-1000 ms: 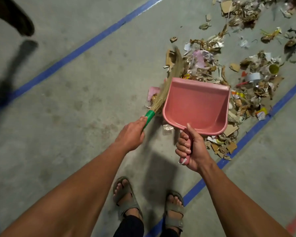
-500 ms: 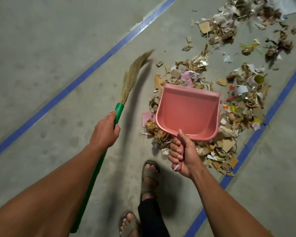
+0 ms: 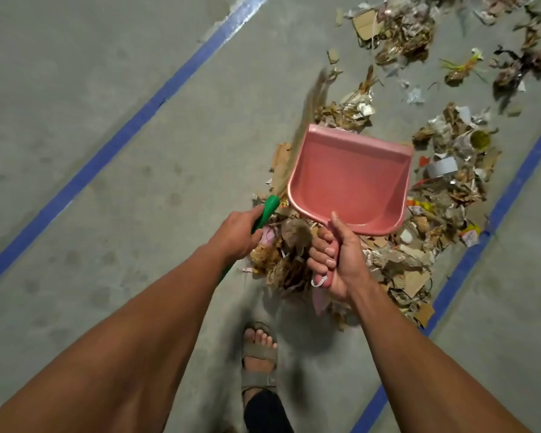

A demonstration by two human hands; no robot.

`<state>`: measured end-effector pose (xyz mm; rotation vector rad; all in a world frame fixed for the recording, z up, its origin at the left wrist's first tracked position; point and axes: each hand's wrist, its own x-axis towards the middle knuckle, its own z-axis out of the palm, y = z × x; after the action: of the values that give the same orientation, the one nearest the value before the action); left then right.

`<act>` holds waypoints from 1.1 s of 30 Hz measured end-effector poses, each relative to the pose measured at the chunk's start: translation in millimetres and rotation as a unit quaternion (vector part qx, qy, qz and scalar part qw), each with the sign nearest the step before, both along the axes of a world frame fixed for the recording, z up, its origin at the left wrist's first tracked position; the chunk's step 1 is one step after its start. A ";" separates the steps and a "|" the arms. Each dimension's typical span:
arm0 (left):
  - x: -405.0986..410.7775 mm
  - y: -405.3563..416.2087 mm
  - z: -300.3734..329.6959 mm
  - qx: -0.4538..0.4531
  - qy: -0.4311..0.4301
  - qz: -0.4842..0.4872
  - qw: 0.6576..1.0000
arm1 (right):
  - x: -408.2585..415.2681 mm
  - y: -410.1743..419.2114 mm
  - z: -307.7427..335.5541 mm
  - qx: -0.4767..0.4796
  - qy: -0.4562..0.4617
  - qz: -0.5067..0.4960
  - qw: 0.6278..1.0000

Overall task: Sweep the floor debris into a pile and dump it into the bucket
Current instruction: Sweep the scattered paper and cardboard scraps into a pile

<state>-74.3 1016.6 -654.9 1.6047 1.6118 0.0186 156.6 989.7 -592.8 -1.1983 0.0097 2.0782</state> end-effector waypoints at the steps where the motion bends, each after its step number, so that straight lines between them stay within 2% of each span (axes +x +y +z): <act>1: 6.1 4.4 2.8 0.019 -0.011 -0.024 0.999 | 4.1 4.1 0.9 -0.004 0.000 -0.011 1.000; 6: 21.8 28.8 20.7 0.078 0.019 -0.153 0.985 | 18.9 12.1 16.8 -0.016 0.000 -0.044 0.999; 9: 10.0 48.2 35.0 0.081 0.045 -0.173 0.981 | 21.4 16.2 31.7 -0.023 -0.009 -0.056 0.998; 16: -41.5 98.7 58.1 0.139 0.054 -0.064 0.987 | 11.0 48.6 59.1 -0.027 -0.020 -0.105 0.994; 20: -56.8 131.4 43.4 0.087 0.090 0.020 0.992 | -1.3 71.6 64.2 -0.015 -0.030 -0.136 0.990; 22: -53.0 150.2 34.9 0.029 0.116 0.021 0.993 | -10.0 80.5 62.2 -0.010 -0.047 -0.147 0.988; 24: -42.9 163.1 28.5 -0.009 0.121 -0.033 0.992 | -21.1 87.3 58.9 -0.013 -0.047 -0.166 0.985; 27: -28.0 174.5 31.4 -0.018 0.060 -0.141 0.988 | -44.8 93.4 58.6 -0.029 -0.053 -0.194 0.979; 30: -30.5 190.2 45.7 -0.004 -0.011 -0.234 0.972 | -73.3 100.7 64.5 -0.053 -0.055 -0.233 0.970; 33: -48.1 216.1 69.6 0.039 -0.048 -0.301 0.952 | -95.1 120.4 76.2 -0.058 -0.046 -0.252 0.965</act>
<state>-122.4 1232.8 -585.2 2.0631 1.0066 -0.1607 61.4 1110.1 -516.6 -1.2102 0.3618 1.5925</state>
